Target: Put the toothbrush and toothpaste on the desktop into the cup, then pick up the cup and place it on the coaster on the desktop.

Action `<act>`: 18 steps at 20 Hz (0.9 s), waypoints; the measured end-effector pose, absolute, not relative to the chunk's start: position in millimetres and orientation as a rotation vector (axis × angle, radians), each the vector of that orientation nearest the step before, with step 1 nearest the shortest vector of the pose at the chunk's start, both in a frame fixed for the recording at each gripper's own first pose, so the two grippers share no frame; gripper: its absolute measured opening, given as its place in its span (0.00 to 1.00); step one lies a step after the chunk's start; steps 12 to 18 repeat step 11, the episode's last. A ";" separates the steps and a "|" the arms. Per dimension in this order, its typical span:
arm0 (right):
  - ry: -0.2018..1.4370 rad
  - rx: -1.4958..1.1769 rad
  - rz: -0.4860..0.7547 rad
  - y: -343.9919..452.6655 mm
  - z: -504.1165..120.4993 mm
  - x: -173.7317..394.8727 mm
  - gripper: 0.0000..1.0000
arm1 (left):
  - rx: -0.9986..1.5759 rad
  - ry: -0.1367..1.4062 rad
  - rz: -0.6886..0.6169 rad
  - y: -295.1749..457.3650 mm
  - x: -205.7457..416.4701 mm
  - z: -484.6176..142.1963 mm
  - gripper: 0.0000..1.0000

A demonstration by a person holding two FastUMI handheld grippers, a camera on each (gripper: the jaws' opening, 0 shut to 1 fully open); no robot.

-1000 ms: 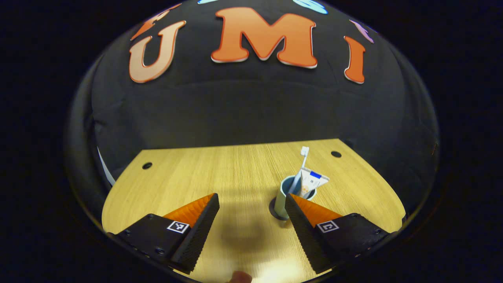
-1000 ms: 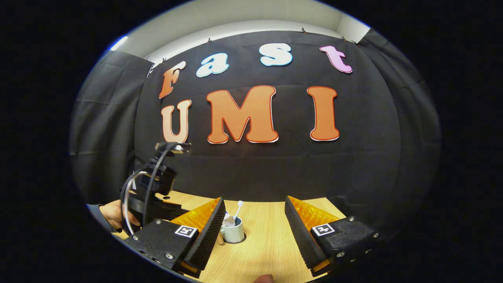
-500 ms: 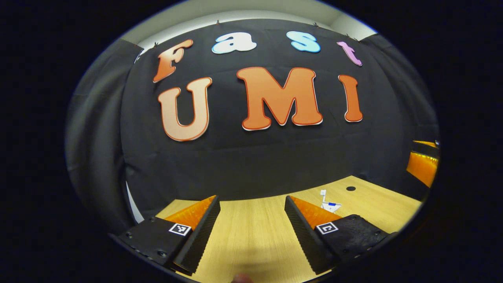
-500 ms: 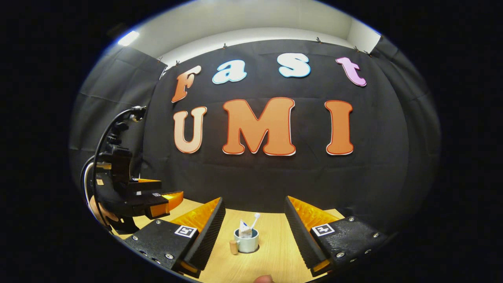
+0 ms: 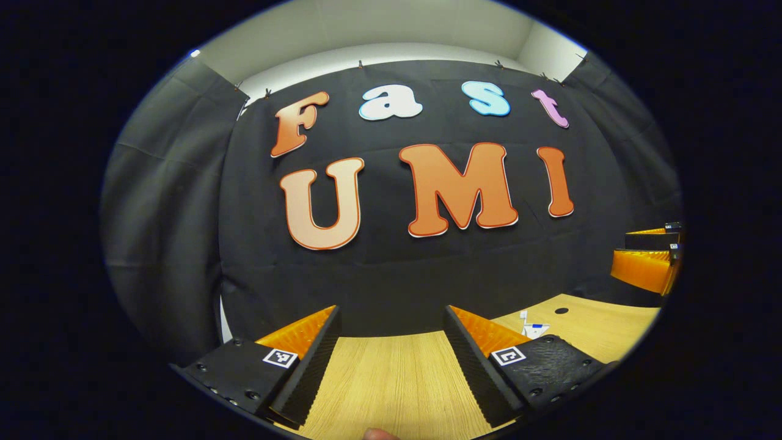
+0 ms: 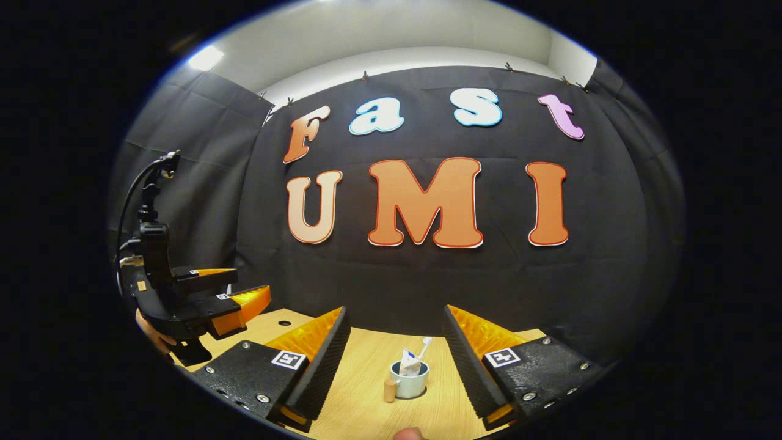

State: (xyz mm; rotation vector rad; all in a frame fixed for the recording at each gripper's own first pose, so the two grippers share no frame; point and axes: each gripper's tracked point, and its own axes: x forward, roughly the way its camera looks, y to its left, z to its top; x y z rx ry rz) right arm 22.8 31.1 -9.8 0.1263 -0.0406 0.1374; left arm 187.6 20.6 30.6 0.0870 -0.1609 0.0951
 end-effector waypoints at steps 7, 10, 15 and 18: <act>-0.061 0.138 0.066 18.9 -14.4 31.1 0.91 | 0.036 -0.164 0.110 31.2 176.9 16.5 0.99; -0.071 0.156 0.059 16.3 -16.8 27.9 0.91 | 0.031 -0.166 0.102 28.7 174.2 12.2 0.99; -0.076 0.170 0.055 15.3 -17.0 26.7 0.91 | 0.021 -0.167 0.097 27.4 173.6 10.4 0.99; -0.076 0.170 0.055 15.3 -17.0 26.7 0.91 | 0.021 -0.167 0.097 27.4 173.6 10.4 0.99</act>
